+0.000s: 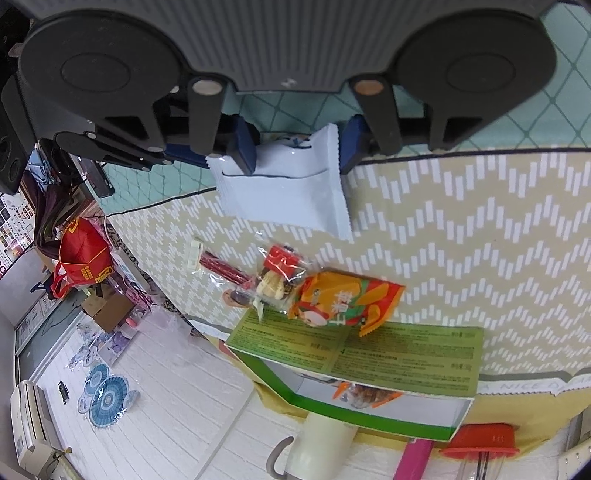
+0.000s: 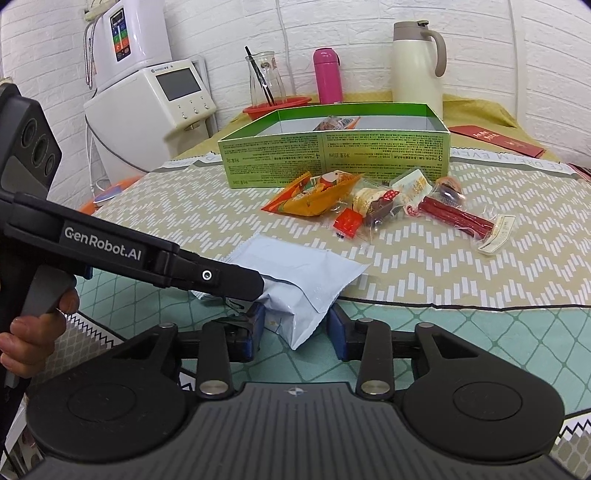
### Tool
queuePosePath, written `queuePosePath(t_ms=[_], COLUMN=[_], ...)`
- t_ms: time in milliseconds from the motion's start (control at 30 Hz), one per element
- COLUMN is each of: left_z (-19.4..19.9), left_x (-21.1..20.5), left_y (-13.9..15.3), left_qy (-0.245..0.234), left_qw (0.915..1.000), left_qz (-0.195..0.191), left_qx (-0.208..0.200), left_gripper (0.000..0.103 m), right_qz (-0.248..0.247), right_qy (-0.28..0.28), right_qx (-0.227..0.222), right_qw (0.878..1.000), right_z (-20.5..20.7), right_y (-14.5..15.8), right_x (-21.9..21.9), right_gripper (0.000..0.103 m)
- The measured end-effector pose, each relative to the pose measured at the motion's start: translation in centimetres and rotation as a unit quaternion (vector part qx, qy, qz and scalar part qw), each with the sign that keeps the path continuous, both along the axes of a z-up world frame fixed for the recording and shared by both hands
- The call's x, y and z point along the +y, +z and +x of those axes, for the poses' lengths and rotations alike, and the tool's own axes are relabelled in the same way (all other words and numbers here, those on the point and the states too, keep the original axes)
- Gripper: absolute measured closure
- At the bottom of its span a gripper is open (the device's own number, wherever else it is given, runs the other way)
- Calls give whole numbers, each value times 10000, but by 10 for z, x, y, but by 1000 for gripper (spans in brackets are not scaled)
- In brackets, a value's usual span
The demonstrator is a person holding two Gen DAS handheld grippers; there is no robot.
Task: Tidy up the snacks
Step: 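Carry the white foil packet over the box and lower it in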
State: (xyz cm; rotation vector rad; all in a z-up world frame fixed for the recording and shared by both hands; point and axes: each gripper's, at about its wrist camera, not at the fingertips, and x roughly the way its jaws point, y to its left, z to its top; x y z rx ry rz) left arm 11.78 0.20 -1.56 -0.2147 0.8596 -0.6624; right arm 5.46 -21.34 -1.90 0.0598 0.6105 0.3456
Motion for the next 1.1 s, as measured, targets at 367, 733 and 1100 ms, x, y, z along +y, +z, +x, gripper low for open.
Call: queuePosePath(t_ms=[367,733,1100], left_z=[-3,80,163], left_x=[4,-1,-3], left_y=[36,101,82], left_qy=[224,538,694], left_qw=[9986,9904,9938], left_qz=[-95,-16,5], left_qx=[-464,-1271,-871], left_gripper=[72,72,73], right_qz=[-155,-251,-58], right_qy=[121,147,15], right_qx=[-548,-1351,-1034], right_qw=[9983,9904,9946], right_z=[5,95,167], right_y=[34,83,64], right_x=[6,12,16], right_gripper=[69,69,69])
